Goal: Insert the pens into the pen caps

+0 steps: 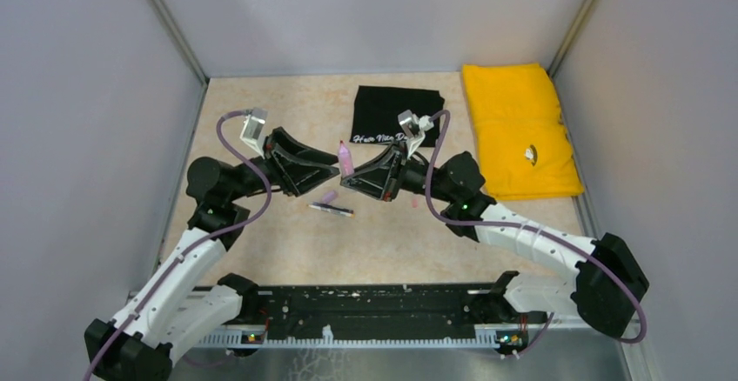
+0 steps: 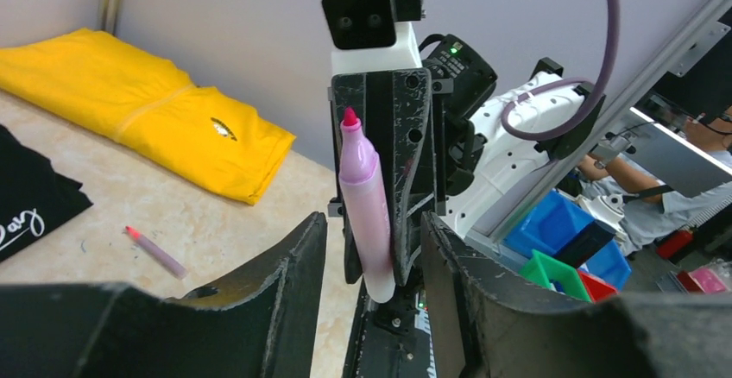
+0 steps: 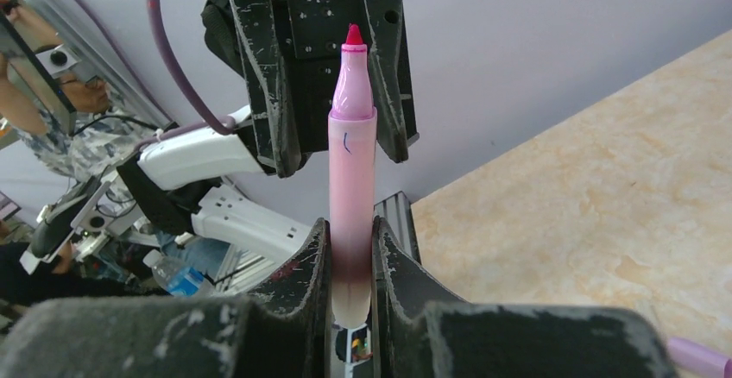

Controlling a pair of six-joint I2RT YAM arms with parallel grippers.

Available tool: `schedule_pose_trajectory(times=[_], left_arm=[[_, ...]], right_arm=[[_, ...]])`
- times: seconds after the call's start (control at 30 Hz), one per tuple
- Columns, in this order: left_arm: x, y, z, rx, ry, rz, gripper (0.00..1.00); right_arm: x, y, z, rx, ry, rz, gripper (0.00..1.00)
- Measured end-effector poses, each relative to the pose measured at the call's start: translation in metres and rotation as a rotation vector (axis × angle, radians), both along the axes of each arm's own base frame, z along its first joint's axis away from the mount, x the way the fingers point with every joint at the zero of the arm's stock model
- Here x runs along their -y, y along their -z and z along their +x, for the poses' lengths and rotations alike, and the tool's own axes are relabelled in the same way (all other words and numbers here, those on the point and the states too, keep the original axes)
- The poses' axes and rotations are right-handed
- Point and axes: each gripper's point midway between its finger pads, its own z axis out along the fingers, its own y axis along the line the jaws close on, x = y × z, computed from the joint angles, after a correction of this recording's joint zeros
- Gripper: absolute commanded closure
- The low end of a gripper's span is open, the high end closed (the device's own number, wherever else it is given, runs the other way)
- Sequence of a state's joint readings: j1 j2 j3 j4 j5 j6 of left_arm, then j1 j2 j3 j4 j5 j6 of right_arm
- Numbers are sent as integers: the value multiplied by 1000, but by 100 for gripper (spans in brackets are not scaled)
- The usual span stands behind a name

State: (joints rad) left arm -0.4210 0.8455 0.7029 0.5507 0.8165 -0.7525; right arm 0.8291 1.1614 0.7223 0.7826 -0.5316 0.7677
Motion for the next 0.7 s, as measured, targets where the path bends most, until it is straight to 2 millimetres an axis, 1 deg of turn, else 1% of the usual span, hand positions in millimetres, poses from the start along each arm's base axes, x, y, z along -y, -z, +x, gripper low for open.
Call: schedule_pose_trajectory(times=[0.1, 0.2, 0.33, 0.47, 0.53, 0.6, 0.63, 0.7], left_arm=[[0, -4, -4, 13, 19, -13, 53], [1, -7, -5, 17, 29, -25, 58], [5, -6, -2, 8, 32, -29, 68], [9, -1, 1, -8, 38, -27, 73], [10, 1, 2, -18, 37, -28, 81], [10, 0, 2, -27, 36, -37, 94], [10, -1, 1, -31, 38, -41, 99], [10, -2, 1, -42, 39, -48, 100]], right_arm=[[-2, 0, -2, 3, -19, -1, 100], [-5, 0, -1, 0, -28, -1, 100], [-9, -4, 0, 6, -46, 12, 100], [-11, -2, -1, -6, -62, 15, 100], [-12, -1, -1, -9, -64, 13, 100], [-13, -2, 0, -3, -60, 13, 100], [-13, -2, 0, 3, -60, 13, 98], [-13, -4, 1, 18, -54, 13, 95]])
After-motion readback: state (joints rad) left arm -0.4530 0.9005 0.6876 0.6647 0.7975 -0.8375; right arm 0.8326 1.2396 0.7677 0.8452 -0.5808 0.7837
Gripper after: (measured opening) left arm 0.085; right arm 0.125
